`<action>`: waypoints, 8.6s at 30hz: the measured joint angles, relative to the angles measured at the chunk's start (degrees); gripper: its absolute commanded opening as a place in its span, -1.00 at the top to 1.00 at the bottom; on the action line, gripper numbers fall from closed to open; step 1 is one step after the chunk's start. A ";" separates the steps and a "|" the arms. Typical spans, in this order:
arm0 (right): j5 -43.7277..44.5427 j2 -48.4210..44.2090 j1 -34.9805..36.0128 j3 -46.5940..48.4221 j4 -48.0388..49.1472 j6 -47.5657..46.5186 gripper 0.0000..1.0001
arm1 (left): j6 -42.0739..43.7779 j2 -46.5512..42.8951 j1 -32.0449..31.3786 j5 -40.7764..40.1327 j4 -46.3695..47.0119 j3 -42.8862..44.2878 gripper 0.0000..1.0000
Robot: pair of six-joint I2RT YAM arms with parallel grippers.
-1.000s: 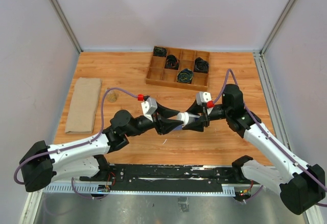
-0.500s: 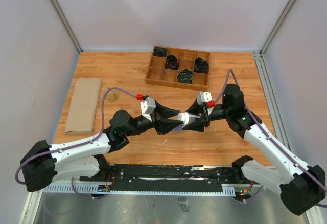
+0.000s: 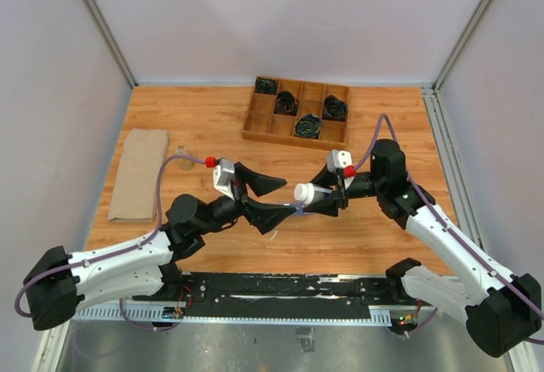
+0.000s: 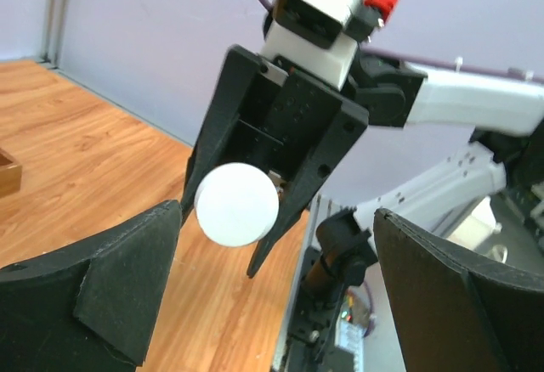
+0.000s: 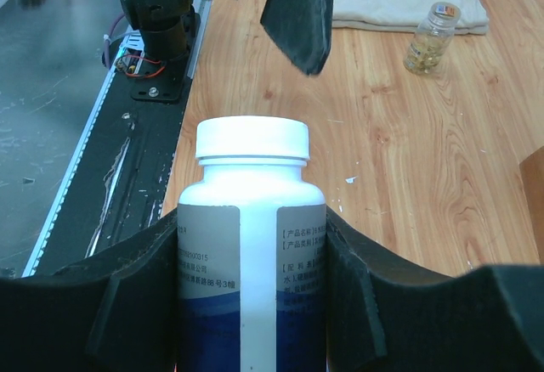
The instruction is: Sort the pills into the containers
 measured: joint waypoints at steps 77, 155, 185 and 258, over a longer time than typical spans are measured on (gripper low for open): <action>0.63 0.35 -0.02 -0.07 0.33 1.33 0.74 | -16.04 6.71 -11.28 -29.62 -22.12 12.26 0.32; 0.81 -2.93 -2.91 -3.15 6.86 0.52 0.75 | -25.97 5.79 -7.93 -30.99 -34.42 18.01 -0.53; 1.53 -2.54 -2.91 -3.15 6.75 0.55 0.76 | -24.35 7.74 -9.33 -28.61 -33.44 18.75 0.65; 0.22 -2.91 -3.28 -3.76 7.72 1.38 0.76 | -19.80 5.16 -8.66 -31.85 -23.47 14.58 -0.49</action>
